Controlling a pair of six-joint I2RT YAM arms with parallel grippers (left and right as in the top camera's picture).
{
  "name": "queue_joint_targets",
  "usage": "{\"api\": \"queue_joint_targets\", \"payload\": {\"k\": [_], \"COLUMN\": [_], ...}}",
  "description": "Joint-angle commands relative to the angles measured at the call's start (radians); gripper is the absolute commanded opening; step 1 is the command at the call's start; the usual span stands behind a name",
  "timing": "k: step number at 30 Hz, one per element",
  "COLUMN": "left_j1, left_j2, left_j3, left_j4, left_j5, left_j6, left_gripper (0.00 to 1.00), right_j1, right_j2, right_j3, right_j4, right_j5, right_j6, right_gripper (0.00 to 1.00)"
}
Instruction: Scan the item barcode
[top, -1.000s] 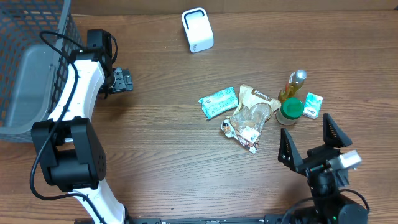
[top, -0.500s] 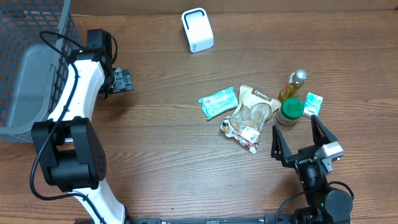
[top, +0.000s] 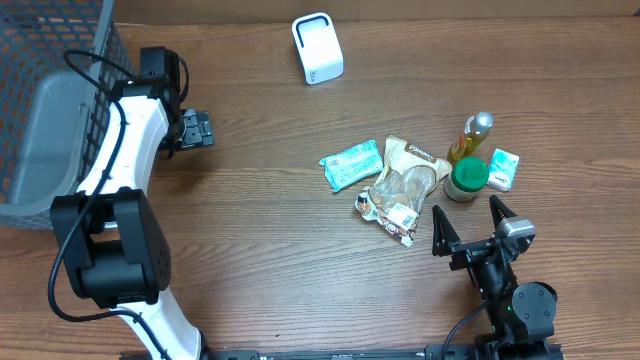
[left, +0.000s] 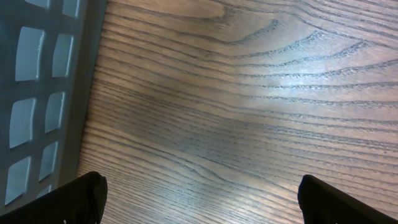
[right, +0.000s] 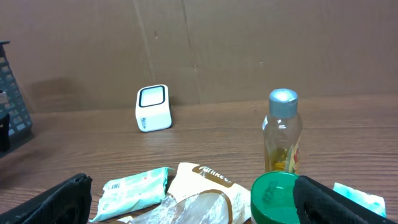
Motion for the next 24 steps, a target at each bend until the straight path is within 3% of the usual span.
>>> {"api": "queue_joint_targets", "payload": {"k": [1, 10, 24], "left_j1": [0.010, 0.010, 0.010], "left_j2": [0.003, 0.003, 0.003], "left_j3": [0.015, 0.015, 0.015], "left_j4": [0.002, 0.002, 0.002], "left_j5": [-0.013, -0.013, -0.013], "left_j6": [0.018, 0.018, 0.018], "left_gripper": [1.00, 1.00, 1.00], "right_j1": [-0.006, -0.006, -0.006], "right_j2": [-0.008, -0.008, -0.008], "right_j3": [-0.011, -0.011, -0.011], "right_j4": [0.002, 0.000, 0.001], "right_j5": [0.009, 0.008, 0.011], "right_j6": [-0.009, -0.187, -0.191], "right_gripper": [1.00, 1.00, 1.00]}}
